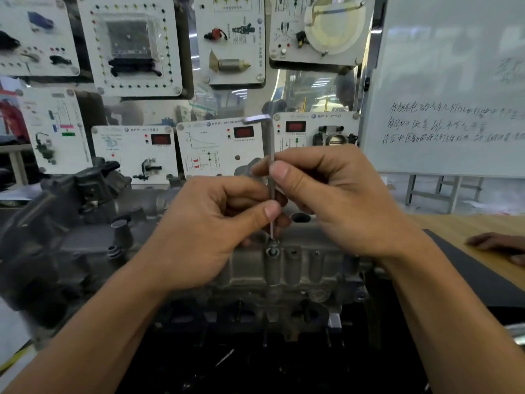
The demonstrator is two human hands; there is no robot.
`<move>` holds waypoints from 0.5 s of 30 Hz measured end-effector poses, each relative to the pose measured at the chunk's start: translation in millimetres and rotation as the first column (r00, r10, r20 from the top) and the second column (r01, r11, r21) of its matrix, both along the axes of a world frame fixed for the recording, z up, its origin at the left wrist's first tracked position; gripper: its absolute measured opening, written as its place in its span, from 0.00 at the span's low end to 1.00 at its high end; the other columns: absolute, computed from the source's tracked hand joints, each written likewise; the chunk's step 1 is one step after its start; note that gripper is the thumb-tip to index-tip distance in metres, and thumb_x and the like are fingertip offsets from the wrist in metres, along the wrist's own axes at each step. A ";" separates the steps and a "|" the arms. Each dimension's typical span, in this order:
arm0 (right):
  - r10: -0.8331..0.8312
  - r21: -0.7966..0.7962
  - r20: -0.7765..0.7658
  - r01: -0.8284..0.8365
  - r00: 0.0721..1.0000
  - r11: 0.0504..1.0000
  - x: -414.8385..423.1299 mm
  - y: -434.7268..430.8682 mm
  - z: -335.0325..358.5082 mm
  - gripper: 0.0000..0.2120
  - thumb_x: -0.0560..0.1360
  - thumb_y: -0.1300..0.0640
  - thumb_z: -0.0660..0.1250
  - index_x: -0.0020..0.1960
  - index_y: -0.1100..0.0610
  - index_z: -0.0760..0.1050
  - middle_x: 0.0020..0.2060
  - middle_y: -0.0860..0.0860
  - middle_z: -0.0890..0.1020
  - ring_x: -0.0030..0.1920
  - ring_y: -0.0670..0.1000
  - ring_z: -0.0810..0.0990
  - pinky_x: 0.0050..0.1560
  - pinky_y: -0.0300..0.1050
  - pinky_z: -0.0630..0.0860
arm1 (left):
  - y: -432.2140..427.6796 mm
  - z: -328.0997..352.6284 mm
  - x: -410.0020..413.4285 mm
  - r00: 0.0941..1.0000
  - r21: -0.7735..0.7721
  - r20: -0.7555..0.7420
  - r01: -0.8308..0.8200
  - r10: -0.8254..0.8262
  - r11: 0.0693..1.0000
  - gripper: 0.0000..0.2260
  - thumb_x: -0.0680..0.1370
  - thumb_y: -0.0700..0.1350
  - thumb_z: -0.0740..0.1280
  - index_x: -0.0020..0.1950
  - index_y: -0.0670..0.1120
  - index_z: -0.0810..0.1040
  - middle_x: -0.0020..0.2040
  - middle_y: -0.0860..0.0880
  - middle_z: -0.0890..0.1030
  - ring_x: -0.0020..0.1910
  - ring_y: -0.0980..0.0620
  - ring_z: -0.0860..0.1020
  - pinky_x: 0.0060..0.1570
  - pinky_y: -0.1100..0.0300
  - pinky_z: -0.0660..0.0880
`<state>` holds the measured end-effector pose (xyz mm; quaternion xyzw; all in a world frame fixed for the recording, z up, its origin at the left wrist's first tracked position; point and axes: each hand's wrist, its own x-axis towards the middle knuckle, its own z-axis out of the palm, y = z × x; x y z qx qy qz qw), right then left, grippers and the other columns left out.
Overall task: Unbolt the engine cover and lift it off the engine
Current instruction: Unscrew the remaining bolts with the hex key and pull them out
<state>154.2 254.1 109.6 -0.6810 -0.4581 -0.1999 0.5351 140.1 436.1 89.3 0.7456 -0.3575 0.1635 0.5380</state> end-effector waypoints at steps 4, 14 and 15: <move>-0.096 0.083 0.089 0.089 0.991 0.993 -2.1 6.7 2.8 0.06 0.75 0.60 0.72 0.42 0.62 0.84 0.30 0.52 0.84 0.29 0.49 0.81 0.30 0.42 0.77 | -5.3 0.3 0.2 0.994 -0.021 0.086 -0.068 0.070 0.997 0.10 0.70 0.49 0.72 0.46 0.45 0.84 0.38 0.51 0.86 0.36 0.56 0.84 0.33 0.71 0.75; -0.080 0.048 0.024 0.079 0.997 0.996 -0.6 6.8 3.3 0.15 0.78 0.59 0.68 0.42 0.72 0.81 0.32 0.70 0.79 0.31 0.68 0.78 0.27 0.58 0.73 | -1.7 0.9 2.4 0.995 0.067 0.094 -0.027 0.021 0.997 0.06 0.77 0.49 0.69 0.51 0.52 0.85 0.40 0.52 0.86 0.39 0.59 0.83 0.38 0.72 0.75; -0.060 0.034 0.018 0.059 0.998 0.998 -1.0 6.0 3.4 0.15 0.79 0.59 0.67 0.43 0.73 0.81 0.33 0.72 0.78 0.31 0.69 0.76 0.26 0.59 0.71 | -0.3 0.7 0.7 0.997 0.079 0.082 0.006 -0.012 0.997 0.08 0.79 0.47 0.67 0.53 0.52 0.85 0.43 0.54 0.87 0.42 0.60 0.83 0.40 0.72 0.75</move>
